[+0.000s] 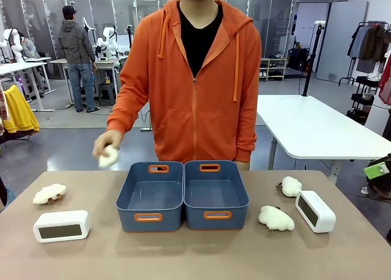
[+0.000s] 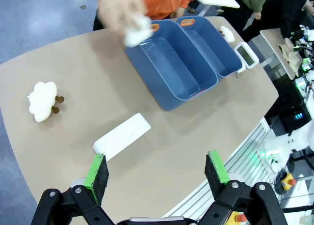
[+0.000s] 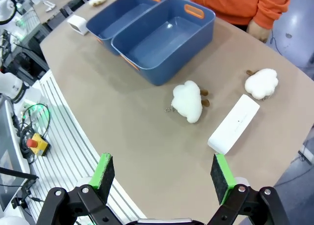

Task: Sort the digital clocks into the basket.
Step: Pick up the Digital clock from the table and place it into the empty Plastic storage basket.

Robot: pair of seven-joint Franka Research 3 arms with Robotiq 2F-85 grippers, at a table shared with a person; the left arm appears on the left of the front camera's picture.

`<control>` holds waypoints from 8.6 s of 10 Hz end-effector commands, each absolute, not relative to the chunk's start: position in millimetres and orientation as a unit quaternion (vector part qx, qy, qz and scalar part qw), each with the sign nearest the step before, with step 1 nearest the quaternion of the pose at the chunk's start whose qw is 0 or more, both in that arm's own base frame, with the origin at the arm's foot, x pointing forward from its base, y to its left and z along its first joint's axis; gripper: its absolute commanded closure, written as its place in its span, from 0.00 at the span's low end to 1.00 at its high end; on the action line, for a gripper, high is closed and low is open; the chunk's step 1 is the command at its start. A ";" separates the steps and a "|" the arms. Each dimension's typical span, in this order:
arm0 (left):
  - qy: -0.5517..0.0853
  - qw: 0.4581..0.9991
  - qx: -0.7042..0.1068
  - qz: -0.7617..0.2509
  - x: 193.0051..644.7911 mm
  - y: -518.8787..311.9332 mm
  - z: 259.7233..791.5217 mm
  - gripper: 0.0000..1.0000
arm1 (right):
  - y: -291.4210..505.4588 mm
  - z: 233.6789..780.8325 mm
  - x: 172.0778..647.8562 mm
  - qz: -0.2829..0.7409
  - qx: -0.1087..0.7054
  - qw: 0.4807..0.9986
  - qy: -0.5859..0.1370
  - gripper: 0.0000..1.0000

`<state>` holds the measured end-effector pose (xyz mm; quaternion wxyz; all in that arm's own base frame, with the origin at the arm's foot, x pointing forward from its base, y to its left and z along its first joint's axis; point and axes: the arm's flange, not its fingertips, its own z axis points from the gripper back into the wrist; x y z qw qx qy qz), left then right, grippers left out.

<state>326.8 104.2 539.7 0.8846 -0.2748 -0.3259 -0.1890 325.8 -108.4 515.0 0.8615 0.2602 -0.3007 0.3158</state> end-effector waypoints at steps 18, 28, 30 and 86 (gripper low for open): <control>-0.327 0.881 -0.280 -0.198 326.4 104.8 538.2 0.00 | -2.3 328.2 506.7 0.024 -0.005 0.999 -0.025 0.00; -0.327 0.881 -0.280 -0.198 326.4 104.8 538.2 0.00 | -4.4 367.2 489.5 0.035 0.042 0.996 -0.063 1.00; -0.327 0.881 -0.280 -0.198 326.4 104.8 538.2 0.00 | 42.3 461.5 466.9 0.189 0.092 0.971 -0.111 1.00; -0.327 0.881 -0.280 -0.198 326.4 104.8 538.2 0.00 | -18.6 501.2 360.7 0.071 0.152 0.953 -0.254 0.00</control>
